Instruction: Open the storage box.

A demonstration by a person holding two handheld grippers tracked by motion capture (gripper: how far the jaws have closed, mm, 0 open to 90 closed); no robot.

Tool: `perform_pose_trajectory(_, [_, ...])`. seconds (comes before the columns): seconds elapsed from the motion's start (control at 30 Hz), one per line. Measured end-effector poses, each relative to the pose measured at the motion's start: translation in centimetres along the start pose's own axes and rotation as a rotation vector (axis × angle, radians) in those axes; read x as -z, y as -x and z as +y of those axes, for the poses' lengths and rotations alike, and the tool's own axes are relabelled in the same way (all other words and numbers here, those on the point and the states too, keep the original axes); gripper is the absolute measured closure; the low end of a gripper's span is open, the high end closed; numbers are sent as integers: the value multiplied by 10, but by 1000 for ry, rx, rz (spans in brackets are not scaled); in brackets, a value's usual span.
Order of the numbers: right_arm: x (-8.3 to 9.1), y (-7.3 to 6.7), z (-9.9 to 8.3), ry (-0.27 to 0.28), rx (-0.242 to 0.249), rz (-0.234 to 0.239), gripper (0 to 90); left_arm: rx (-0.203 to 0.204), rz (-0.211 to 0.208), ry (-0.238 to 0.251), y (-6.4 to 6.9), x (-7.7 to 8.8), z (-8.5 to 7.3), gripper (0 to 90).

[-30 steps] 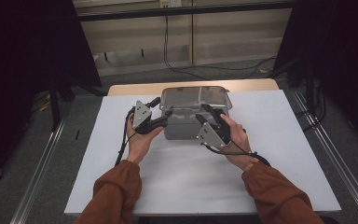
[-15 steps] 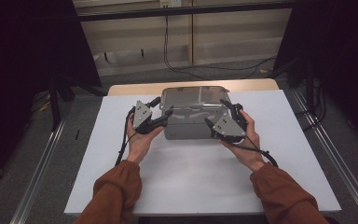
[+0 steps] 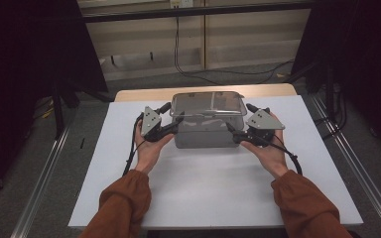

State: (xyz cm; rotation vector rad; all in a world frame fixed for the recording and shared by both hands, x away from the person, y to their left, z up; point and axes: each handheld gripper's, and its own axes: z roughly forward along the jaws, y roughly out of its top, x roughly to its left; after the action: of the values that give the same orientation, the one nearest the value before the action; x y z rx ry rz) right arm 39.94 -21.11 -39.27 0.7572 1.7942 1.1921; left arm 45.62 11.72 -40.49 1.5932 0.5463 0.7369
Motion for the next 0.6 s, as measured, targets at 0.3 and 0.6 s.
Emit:
perform_pose_trajectory(0.3, [-4, 16, -9, 13, -86, 20, 140, 3, 2, -2, 0, -1, 0, 395])
perform_pose_trajectory(0.6, [-12, 25, -13, 32, -95, 5, 299, 25, 11, -1, -2, -1, -1, 415])
